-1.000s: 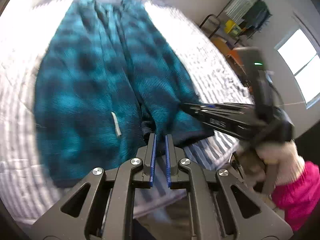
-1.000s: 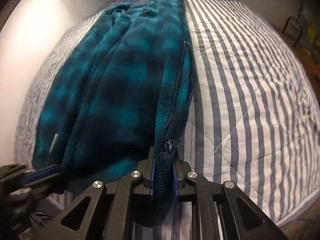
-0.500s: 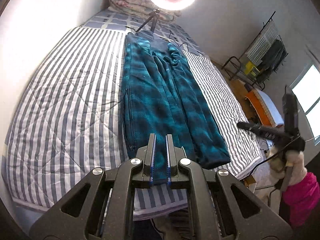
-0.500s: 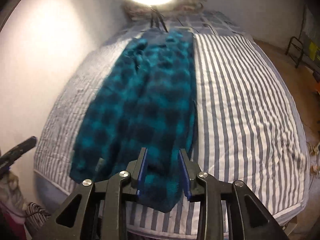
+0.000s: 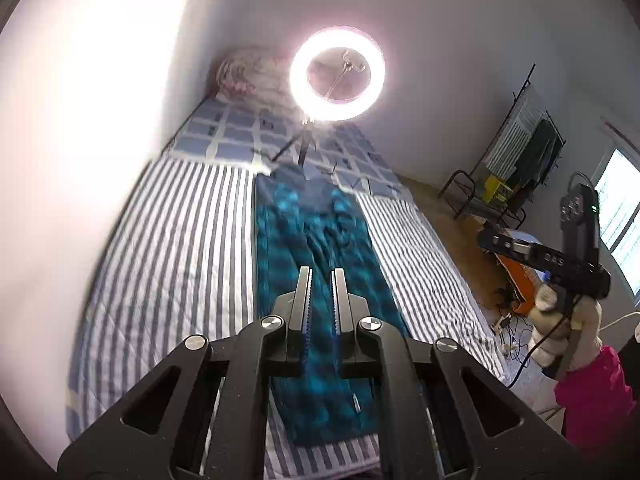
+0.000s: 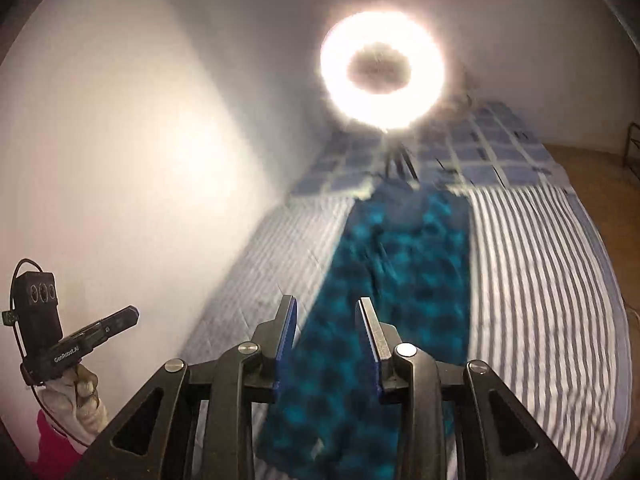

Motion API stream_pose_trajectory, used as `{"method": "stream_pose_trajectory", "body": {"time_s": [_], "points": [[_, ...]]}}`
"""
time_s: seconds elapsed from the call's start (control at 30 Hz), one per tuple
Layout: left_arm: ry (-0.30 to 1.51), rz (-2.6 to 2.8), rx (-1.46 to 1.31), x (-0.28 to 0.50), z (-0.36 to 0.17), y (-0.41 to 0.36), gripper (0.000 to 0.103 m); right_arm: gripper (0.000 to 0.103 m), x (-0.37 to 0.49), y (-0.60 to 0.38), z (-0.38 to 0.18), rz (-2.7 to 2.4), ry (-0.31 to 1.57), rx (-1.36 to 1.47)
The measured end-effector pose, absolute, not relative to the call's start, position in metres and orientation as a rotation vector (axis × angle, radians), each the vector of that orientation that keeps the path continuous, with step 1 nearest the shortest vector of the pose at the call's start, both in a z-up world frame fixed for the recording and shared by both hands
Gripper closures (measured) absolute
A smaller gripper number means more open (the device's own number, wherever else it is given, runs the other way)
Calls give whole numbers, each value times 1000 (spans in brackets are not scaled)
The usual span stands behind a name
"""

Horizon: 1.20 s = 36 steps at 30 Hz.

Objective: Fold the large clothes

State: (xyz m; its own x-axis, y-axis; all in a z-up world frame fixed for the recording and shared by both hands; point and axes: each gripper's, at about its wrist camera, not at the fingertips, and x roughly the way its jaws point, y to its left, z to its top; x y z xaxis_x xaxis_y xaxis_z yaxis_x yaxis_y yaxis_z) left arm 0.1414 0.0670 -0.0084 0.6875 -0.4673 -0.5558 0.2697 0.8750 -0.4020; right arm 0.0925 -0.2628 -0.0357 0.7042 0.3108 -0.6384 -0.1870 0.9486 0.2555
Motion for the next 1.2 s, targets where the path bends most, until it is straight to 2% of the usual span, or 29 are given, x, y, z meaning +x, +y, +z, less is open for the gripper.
{"method": "stream_pose_trajectory", "body": {"time_s": [0.13, 0.23, 0.33, 0.57, 0.8, 0.83, 0.87, 0.9, 0.93, 0.97, 1.1, 1.2], "points": [[708, -434, -276, 156, -14, 61, 98, 66, 145, -256, -39, 286, 760, 155], [771, -457, -287, 167, -50, 48, 98, 63, 197, -247, -62, 300, 822, 127], [869, -481, -305, 174, -104, 28, 98, 51, 246, -240, -97, 331, 887, 122], [1070, -581, -246, 173, -207, -28, 98, 50, 356, -234, -212, 311, 1043, 172], [1171, -634, -188, 164, -266, -56, 98, 50, 416, -237, -272, 309, 1088, 281], [1174, -635, -196, 164, -269, -55, 98, 54, 422, -236, -278, 312, 1092, 278], [1177, -638, -216, 163, -273, -54, 98, 78, 426, -233, -281, 324, 1097, 268], [1178, -640, -226, 162, -275, -53, 98, 88, 429, -230, -282, 335, 1108, 226], [1175, -643, -234, 159, -278, -52, 98, 92, 431, -226, -279, 336, 1100, 153], [1172, -646, -231, 157, -279, -52, 98, 100, 432, -225, -277, 328, 1078, 86], [1144, -646, -207, 148, -282, -57, 98, 100, 446, -229, -300, 252, 1104, -13], [1131, -653, -202, 145, -283, -59, 98, 96, 440, -223, -296, 277, 1053, -40]]}}
